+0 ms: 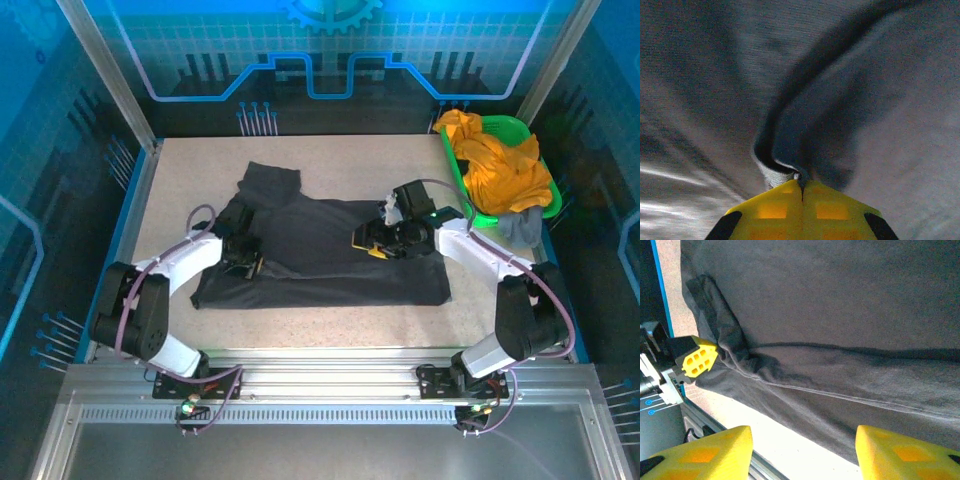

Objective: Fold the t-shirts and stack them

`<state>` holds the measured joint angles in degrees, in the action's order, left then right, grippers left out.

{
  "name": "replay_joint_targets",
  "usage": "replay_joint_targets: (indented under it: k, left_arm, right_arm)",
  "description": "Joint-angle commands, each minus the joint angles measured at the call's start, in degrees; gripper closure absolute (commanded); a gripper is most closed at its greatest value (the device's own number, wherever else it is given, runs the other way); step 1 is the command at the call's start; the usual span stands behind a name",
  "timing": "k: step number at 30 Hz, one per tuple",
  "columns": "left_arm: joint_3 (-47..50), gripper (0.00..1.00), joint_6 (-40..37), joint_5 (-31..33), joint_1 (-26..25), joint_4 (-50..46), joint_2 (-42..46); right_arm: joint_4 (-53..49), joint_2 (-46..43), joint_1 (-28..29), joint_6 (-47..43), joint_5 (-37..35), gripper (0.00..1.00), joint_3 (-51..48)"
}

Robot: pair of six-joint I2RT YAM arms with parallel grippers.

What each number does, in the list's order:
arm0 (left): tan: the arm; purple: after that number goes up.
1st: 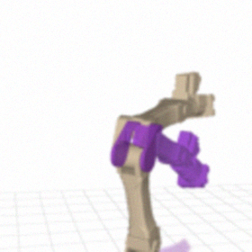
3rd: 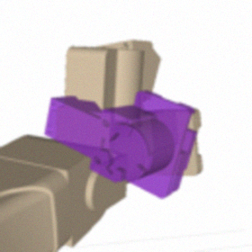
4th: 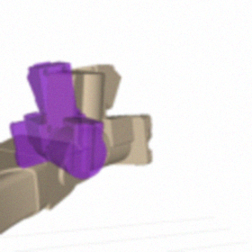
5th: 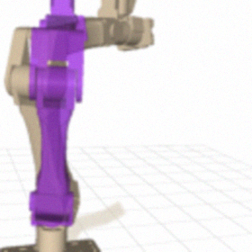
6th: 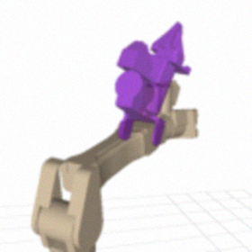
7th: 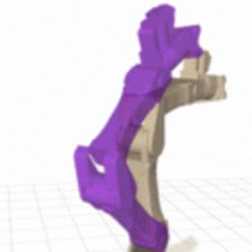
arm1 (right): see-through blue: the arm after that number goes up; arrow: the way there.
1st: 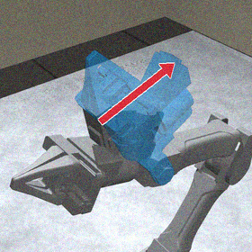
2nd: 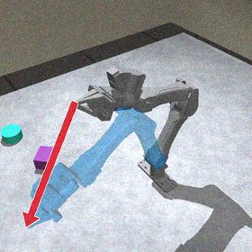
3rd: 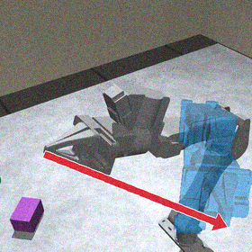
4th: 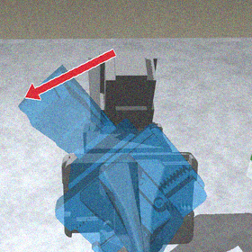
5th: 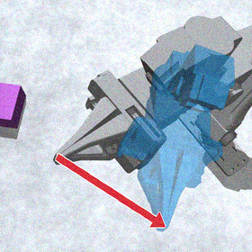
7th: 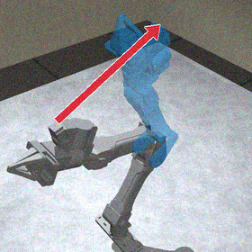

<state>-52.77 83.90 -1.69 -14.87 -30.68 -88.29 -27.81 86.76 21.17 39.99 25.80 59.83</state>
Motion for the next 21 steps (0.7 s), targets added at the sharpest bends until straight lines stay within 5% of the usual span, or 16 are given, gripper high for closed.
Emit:
replay_joint_targets:
  k: [1, 11, 21]
  left_arm:
    - [-7.9, 1.0, -9.0, 1.1, -1.8, -4.7, -4.3]
    - [-34.7, 1.0, -32.8, 3.1, -6.5, -21.4, -24.8]
    - [-47.0, 0.96, -46.2, 3.2, -9.4, -26.0, -34.4]
  right_arm:
    - [-1.4, -1.2, -1.4, -0.7, 0.7, 0.43, -0.4]
    - [-2.6, -0.7, -3.2, -0.9, 1.8, 0.45, -0.2]
    - [-3.3, -0.6, -3.5, -1.0, 1.9, 0.46, -1.3]
